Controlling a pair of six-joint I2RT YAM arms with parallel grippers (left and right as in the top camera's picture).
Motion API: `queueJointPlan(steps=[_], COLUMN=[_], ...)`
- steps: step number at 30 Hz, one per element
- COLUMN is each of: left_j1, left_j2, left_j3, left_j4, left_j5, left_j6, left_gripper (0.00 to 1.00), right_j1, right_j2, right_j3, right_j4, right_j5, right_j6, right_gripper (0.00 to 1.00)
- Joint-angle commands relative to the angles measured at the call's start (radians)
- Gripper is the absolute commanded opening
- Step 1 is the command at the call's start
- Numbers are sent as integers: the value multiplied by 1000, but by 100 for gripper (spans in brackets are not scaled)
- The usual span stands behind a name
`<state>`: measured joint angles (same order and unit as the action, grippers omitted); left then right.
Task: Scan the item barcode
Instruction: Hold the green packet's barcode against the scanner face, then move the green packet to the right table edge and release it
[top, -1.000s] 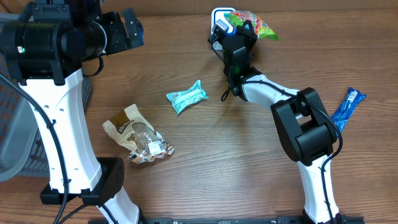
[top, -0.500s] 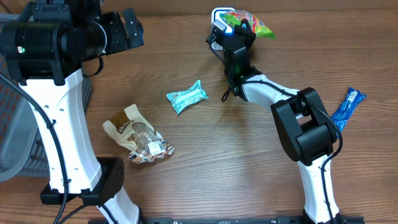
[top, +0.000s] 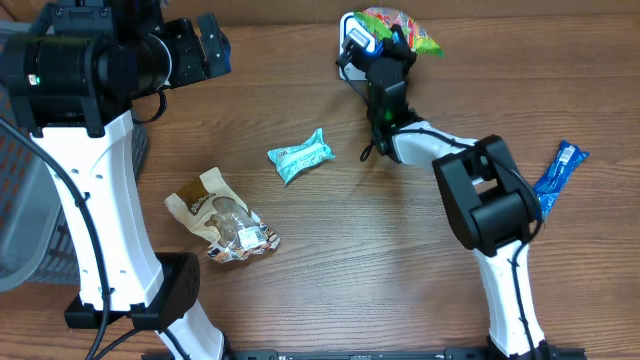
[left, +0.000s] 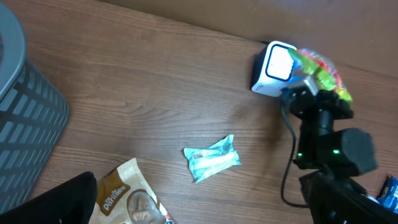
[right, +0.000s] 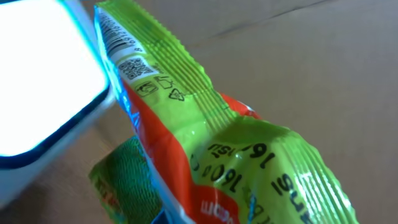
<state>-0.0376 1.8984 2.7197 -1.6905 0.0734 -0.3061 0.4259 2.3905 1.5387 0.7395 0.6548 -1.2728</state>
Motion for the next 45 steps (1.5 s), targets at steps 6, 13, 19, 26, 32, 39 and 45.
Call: queueJointPlan(steps=[6, 13, 19, 26, 32, 39, 45], left_j1=[-2, -2, -2, -2, -2, -2, -2], left_j2=[0, 0, 0, 0, 0, 0, 0], left_j3=[-1, -1, -1, -1, -1, -1, -1], left_j4=[1, 1, 1, 1, 1, 1, 1], left_j5=[-3, -3, -3, -3, -3, -3, -3], left_j6=[19, 19, 19, 19, 19, 19, 19], left_gripper=[100, 100, 100, 100, 100, 100, 100], right_j1=[-3, 8, 13, 12, -137, -565, -828], right_j2=[43, 17, -173, -507, -831, -882, -841], right_j3=[19, 19, 18, 18, 18, 11, -110], right_j4=[100, 227, 171, -430, -1162, -1612, -1674], right_j5=[7, 37, 85, 139, -386, -708, -866], right_j6=[-18, -40, 39, 523, 1371, 1777, 1779], right_gripper=[4, 4, 4, 4, 4, 4, 4])
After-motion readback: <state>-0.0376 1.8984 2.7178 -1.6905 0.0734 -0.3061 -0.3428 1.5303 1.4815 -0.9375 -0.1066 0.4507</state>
